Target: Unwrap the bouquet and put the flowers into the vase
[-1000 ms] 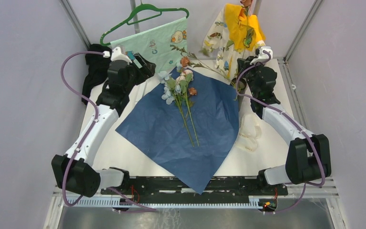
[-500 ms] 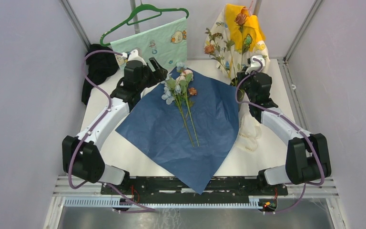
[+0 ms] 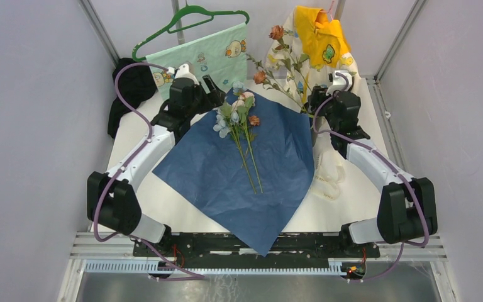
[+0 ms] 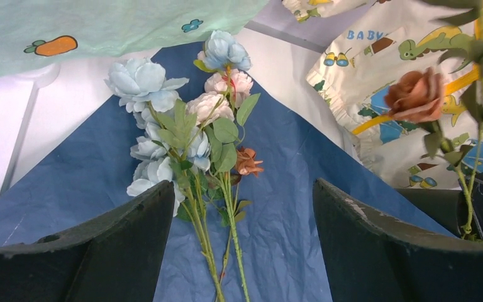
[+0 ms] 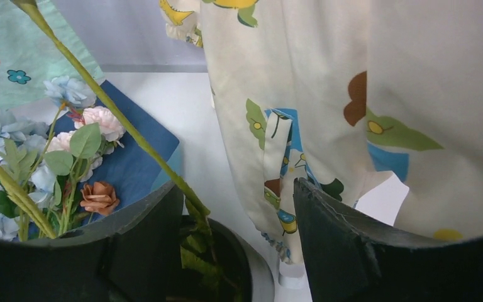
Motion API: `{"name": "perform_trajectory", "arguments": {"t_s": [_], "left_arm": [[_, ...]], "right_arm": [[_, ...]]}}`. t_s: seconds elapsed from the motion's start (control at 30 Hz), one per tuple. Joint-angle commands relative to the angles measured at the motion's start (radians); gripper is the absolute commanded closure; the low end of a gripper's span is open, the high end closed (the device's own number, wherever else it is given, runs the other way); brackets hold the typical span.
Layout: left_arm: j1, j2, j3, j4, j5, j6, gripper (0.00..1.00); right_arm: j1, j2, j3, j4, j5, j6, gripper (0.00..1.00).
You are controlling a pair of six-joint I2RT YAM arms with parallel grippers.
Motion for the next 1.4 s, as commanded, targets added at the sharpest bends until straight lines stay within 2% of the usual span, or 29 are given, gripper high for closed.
{"name": "perform_trajectory", "arguments": {"t_s": [0.0,0.3,0.4,0.53,0.8,0.97,1.23,1.37], "left_arm": [[-0.006,0.020,0.047,0.054,0.012,0.046,0.14],[-0.009,0.048,0.050,0.063,0.024,0.045,0.14],[-0.009,0.053,0.051,0.063,0.028,0.046,0.14],[-0.010,0.047,0.049,0.058,0.023,0.050,0.14],[-0.012,0.035,0.050,0.053,0.020,0.050,0.14],[-0.012,0.044,0.055,0.053,0.032,0.043,0.14],[-0.012,0.037,0.053,0.044,0.022,0.049,0.14],[-0.011,0.039,0.052,0.040,0.013,0.055,0.14]], "right_arm": [[0.005,-0.057,0.067,-0.040,-0.053,0.024,0.29],[0.006,-0.093,0.105,-0.043,-0.029,0.021,0.24],[0.006,-0.113,0.102,-0.014,-0.063,0.035,0.21],[0.006,-0.157,0.105,-0.004,-0.151,0.053,0.07],[0.008,-0.268,0.081,-0.020,-0.270,0.059,0.02],[0.037,-0.143,0.222,-0.143,-0.320,0.016,0.02],[0.104,0.103,0.481,-0.263,-0.238,-0.064,0.04],[0.112,0.190,0.572,-0.291,-0.150,-0.103,0.05]]}}
